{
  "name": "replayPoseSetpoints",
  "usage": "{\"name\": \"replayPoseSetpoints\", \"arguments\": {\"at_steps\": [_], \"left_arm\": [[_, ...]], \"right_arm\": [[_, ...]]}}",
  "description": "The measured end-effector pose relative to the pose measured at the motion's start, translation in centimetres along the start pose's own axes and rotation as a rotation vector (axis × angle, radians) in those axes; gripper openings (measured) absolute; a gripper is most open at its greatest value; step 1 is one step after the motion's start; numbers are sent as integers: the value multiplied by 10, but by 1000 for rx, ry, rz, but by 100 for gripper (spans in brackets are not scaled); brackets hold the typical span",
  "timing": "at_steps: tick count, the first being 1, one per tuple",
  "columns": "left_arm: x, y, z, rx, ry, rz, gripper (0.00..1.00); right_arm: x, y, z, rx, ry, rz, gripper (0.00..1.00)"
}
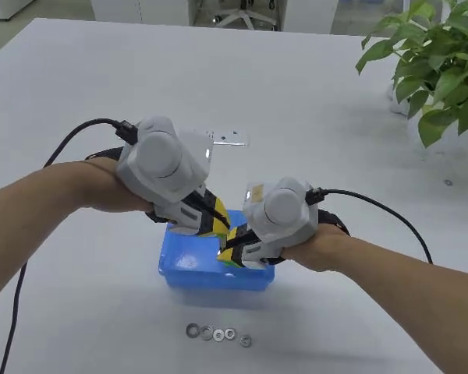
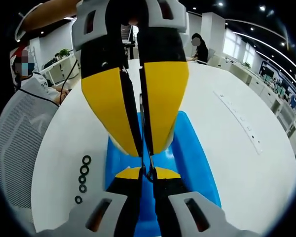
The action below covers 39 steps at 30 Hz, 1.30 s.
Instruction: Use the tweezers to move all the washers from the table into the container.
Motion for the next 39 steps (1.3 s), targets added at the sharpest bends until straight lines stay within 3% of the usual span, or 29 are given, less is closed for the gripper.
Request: {"name": "replayPoseSetpoints", "arguments": {"at_steps": [17, 39], "left_arm": [[2, -6, 7, -2, 13, 17, 7], [1, -4, 6, -5, 3, 15, 7]], "right_arm": [[-3, -5, 7, -38, 21, -27, 10], [-3, -3, 6, -35, 22, -25, 10]]}}
Point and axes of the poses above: the centre of the closed fingertips' face, and the gripper's own axes: y roughly backward along the fingers, x roughly to its right, z roughly out of its underside, the point moved 4 cm from there along y, roughly backward along the fingers, and after that the axes turned 1 degree about x, right-handed, at the moved point
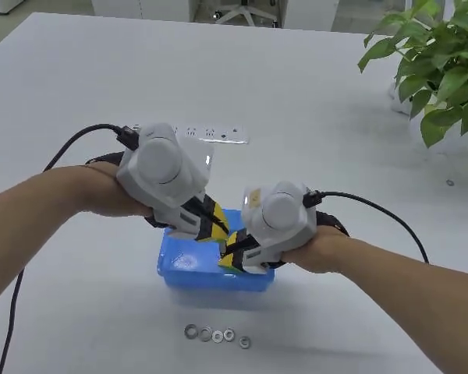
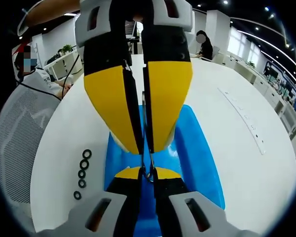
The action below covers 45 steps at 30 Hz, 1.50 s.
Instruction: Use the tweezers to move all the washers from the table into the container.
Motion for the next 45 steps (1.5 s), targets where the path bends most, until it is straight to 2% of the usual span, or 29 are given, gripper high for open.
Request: {"name": "replayPoseSetpoints", "arguments": {"at_steps": [19, 39, 45], "left_arm": [[9, 18, -20, 14, -11, -14, 7], [29, 37, -41, 15, -48, -21, 7], [41, 38, -46, 12, -61, -12, 7]], "right_arm": [[-7, 23, -13, 18, 37, 40, 11], [-29, 44, -30, 81, 49, 107, 11], [-41, 48, -31, 93, 50, 113, 11]]}}
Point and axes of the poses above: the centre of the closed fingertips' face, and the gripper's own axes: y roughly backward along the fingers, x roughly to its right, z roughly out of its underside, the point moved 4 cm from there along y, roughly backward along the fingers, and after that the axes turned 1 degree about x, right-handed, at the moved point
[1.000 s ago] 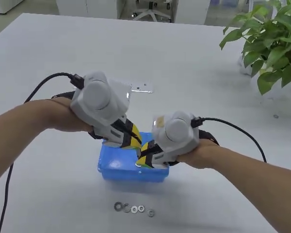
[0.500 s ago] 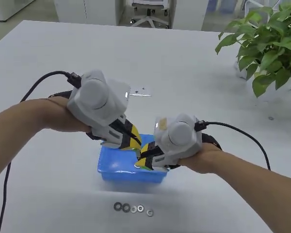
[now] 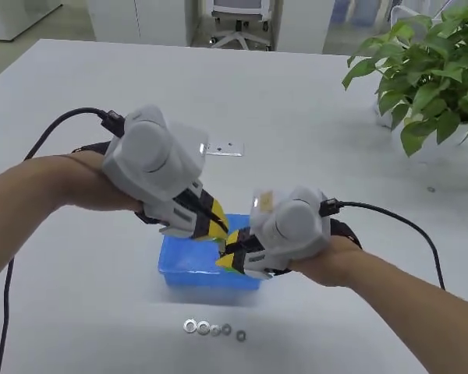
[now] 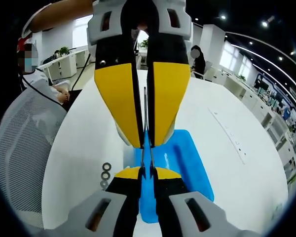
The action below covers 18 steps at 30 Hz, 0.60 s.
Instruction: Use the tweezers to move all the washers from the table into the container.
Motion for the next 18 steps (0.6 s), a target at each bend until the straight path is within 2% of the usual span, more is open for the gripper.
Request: {"name": "replayPoseSetpoints", "arguments": {"at_steps": [10, 18], "left_arm": [[22, -3, -4, -7, -12, 26, 7], [35, -11, -4, -8, -17, 43, 7]], "right_arm": [[-22, 7, 6, 3, -8, 2, 10], [-37, 9, 15, -7, -20, -3, 10]]}}
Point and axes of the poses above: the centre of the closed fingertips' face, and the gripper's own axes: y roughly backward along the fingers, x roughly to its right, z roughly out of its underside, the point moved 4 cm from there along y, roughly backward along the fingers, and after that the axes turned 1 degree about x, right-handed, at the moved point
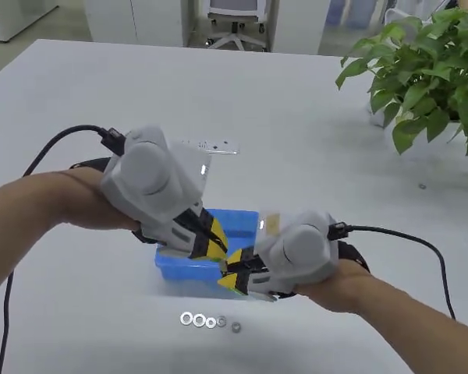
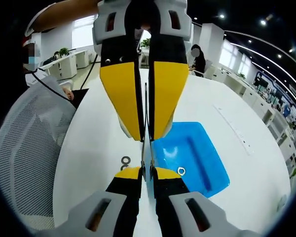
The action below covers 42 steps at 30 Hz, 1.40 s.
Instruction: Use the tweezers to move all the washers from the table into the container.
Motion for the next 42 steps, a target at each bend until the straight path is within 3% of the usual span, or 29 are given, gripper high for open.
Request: {"name": "replayPoseSetpoints", "arguments": {"at_steps": [16, 42], "left_arm": [[22, -20, 11, -10, 7, 42, 7], [37, -41, 20, -21, 20, 90, 7]], "right_arm": [[-26, -6, 22, -18, -38, -28, 10], [-43, -16, 41, -43, -65, -58, 11]]}}
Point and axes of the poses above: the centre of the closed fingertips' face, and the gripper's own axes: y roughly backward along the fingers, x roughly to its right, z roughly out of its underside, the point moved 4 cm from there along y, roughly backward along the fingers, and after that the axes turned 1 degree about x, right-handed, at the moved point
